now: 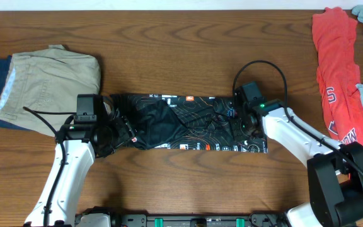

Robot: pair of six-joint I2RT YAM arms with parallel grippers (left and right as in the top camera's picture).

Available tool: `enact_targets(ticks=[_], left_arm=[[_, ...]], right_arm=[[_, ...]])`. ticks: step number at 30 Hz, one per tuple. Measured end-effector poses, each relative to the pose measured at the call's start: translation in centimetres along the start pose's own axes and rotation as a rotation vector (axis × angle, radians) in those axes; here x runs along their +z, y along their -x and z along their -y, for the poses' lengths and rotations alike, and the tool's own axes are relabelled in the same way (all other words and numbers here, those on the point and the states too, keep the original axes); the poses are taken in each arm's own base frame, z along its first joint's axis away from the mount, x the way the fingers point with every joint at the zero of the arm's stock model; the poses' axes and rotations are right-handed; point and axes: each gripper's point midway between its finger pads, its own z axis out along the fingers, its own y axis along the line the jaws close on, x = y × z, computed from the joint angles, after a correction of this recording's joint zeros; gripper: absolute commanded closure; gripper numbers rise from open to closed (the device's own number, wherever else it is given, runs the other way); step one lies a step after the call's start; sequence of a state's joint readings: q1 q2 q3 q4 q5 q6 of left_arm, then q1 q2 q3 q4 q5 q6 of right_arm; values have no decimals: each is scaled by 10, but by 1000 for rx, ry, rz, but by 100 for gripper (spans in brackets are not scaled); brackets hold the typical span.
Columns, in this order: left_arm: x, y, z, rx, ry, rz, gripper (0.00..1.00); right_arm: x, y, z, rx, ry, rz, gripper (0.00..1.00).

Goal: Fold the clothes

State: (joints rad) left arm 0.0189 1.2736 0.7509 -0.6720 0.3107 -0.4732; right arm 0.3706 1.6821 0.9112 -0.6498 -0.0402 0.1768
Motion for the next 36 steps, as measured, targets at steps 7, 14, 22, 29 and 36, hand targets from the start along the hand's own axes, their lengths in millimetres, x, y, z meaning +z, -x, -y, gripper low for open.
enact_targets(ticks=[7, 14, 22, 29, 36], left_arm=[[0, 0, 0, 0, 1, -1, 27], [0, 0, 0, 0, 1, -1, 27], [0, 0, 0, 0, 1, -1, 27], [0, 0, 0, 0, 1, -2, 27], [0, -1, 0, -1, 1, -2, 27]], right_arm=[[2, -8, -16, -17, 95, -27, 89], [-10, -28, -61, -175, 380, -93, 75], [-19, -34, -79, -240, 499, -98, 65], [-31, -11, -74, -220, 441, -25, 64], [-81, 76, -49, -110, 230, 318, 61]])
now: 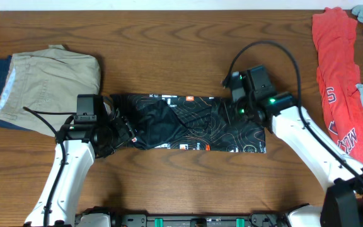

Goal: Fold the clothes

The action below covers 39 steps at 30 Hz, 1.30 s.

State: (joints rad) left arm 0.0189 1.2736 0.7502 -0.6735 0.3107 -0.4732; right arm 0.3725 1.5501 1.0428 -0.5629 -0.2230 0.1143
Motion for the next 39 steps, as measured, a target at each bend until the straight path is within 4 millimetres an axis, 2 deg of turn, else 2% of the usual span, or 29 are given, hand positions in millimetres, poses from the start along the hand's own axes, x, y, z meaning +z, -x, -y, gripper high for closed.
enact_targets(ticks=[2, 6, 11, 13, 19, 23, 34, 37, 39], left_arm=[[0, 0, 0, 0, 0, 0, 26], [0, 0, 0, 0, 0, 0, 27], [0, 0, 0, 0, 0, 0, 27], [0, 0, 0, 0, 0, 0, 27], [0, 0, 0, 0, 0, 0, 26], [0, 0, 0, 0, 0, 0, 26], [0, -1, 0, -1, 2, -3, 26], [0, -1, 0, -1, 2, -3, 26], [0, -1, 0, -1, 2, -3, 26]], right_arm=[[-1, 8, 6, 25, -37, 33, 60], [9, 3, 16, 66, -84, 8, 61], [41, -12, 37, 135, -163, -61, 64], [52, -10, 42, 151, -178, -54, 65], [77, 3, 37, 166, -114, -4, 63], [86, 3, 33, 170, -83, -8, 60], [84, 6, 22, 156, -22, -1, 56], [69, 18, 16, 146, -8, 44, 55], [50, 31, 11, 135, -3, 96, 54]])
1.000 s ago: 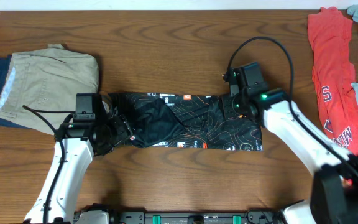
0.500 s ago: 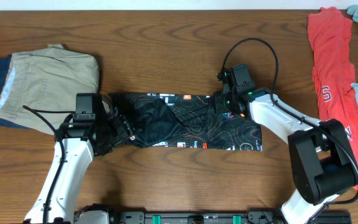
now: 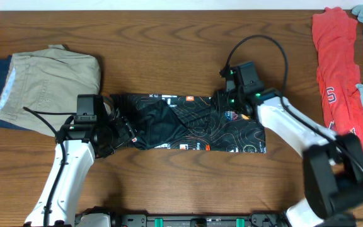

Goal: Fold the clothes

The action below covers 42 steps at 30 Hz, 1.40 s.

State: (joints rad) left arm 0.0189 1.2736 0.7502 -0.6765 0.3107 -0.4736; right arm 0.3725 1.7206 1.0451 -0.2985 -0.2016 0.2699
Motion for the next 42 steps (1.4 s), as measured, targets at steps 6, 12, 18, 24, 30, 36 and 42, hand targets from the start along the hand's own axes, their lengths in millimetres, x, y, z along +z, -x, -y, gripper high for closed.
enact_targets(ticks=[6, 12, 18, 24, 30, 36, 42], left_arm=[[0, 3, -2, 16, 10, 13, 17], [-1, 24, 7, 175, -12, 107, 13], [4, 51, 12, 271, 6, 204, 13], [33, 68, -7, 295, 115, 205, 13], [63, 75, -27, 298, 200, 178, 13], [73, 82, -19, 303, 161, 174, 37], [77, 73, -9, 314, 98, 107, 66]], right_arm=[[-61, 16, -5, -9, -43, 87, 49], [-70, -39, 18, 32, -156, -125, 43], [-79, -79, 30, 61, -219, -291, 40], [-84, -93, 33, 79, -241, -349, 39], [-86, -96, 34, 88, -249, -359, 39], [-85, -96, 35, 91, -251, -359, 39], [-85, -95, 34, 91, -250, -356, 39]])
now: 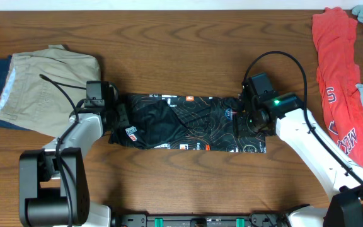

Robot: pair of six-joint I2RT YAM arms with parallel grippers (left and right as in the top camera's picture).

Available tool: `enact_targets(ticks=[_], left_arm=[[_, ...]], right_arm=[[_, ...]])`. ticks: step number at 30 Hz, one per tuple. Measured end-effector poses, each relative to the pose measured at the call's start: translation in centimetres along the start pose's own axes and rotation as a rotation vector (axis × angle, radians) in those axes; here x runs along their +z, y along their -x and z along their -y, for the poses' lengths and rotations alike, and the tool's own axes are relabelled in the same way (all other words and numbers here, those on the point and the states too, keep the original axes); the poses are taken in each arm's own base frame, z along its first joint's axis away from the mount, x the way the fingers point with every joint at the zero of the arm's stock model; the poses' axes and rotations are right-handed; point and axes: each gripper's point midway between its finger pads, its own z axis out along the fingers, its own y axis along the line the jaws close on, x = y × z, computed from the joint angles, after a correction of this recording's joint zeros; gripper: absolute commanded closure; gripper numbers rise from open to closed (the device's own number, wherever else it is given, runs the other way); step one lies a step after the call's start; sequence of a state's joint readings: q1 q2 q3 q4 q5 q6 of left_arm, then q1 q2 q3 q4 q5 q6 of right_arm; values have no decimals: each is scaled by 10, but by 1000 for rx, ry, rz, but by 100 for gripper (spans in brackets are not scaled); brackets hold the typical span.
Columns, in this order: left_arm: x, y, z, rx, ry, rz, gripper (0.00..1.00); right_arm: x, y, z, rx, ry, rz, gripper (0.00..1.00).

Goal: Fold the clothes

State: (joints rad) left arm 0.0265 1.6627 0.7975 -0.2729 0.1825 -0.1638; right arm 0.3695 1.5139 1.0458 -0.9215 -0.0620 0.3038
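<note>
A black garment [188, 123] with orange and white print lies as a long folded strip across the middle of the table. My left gripper [122, 116] sits at the strip's left end, fingers pointing right over the cloth. My right gripper [244, 117] is down on the strip's right end, near its upper half. From overhead the arms' bodies hide the fingertips, so neither gripper shows whether it is open or shut.
Folded khaki trousers [46, 79] rest on a navy garment at the far left. A red shirt [336, 82] and a pale blue garment lie along the right edge. Bare wooden table [169, 50] stretches behind the strip.
My left gripper has moved up from the strip's lower left corner to the middle of its left end. My right gripper has moved right and nearer, from the top edge to the right end.
My left gripper stayed at the strip's lower left corner through all the earlier moments. My right gripper was on the right end, then above the upper right corner, then further left along the top edge. The strip has kept nearly the same shape throughout.
</note>
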Motion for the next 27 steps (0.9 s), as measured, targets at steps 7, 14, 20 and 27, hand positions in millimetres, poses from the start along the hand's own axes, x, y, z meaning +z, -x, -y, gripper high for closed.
enact_targets(ticks=[7, 14, 20, 27], left_arm=[[0, -11, 7, -5, -43, -50, 94], [-10, -30, 2, -25, -21, -133, 94], [-47, -12, -23, -96, 84, -108, 94], [-99, 26, -24, -147, 106, -38, 94]], right_arm=[[0, 1, 1, 0, -6, 4, 39], [-1, 4, 15, 30, -70, 22, 35], [-4, 13, 55, 146, -133, 42, 33], [-8, 17, 96, 264, -175, 52, 32]])
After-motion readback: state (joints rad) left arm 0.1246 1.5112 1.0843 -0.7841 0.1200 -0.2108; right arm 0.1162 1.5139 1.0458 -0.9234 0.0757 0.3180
